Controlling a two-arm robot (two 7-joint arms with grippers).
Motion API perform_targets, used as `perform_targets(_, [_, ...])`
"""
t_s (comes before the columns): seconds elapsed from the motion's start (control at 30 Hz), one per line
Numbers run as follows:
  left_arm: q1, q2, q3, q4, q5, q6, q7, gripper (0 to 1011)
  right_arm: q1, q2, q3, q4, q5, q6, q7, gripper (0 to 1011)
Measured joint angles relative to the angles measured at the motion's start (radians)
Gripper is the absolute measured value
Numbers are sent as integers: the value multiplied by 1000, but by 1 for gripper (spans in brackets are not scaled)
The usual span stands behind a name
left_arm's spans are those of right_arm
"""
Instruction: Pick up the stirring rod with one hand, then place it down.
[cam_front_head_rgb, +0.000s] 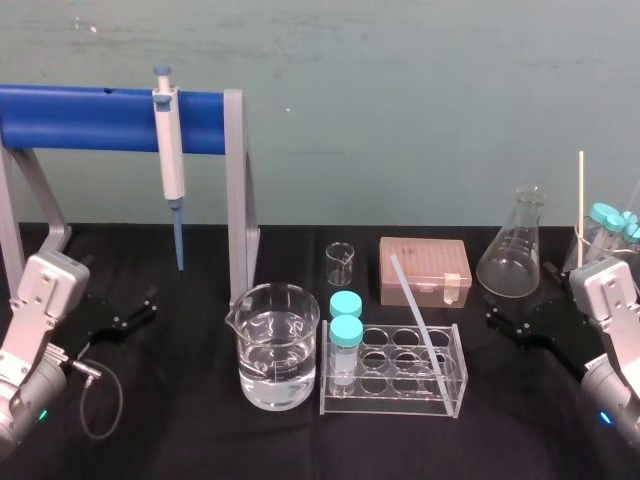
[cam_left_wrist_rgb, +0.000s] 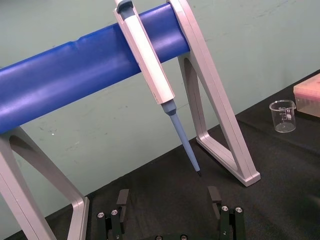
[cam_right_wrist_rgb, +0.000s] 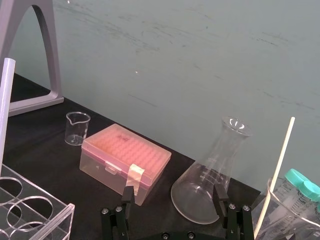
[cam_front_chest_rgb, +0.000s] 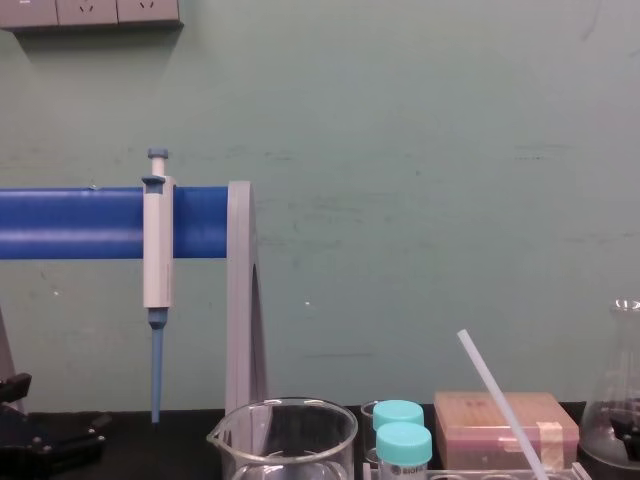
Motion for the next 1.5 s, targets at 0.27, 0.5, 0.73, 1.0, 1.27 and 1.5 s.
perform_targets(0.27, [0,0,0,0,0,0,0,1000,0,0,0,0,0,0,0,1003])
perform_targets(0.5, [0,0,0,0,0,0,0,1000,0,0,0,0,0,0,0,1003])
perform_targets(0.73, [0,0,0,0,0,0,0,1000,0,0,0,0,0,0,0,1003])
perform_targets(1.0, [0,0,0,0,0,0,0,1000,0,0,0,0,0,0,0,1003])
perform_targets(1.27, [0,0,0,0,0,0,0,1000,3,-5,8,4,-6,0,1,1003])
perform_targets(1.5, [0,0,0,0,0,0,0,1000,24,-15,51,-9,27,-2,42,1003])
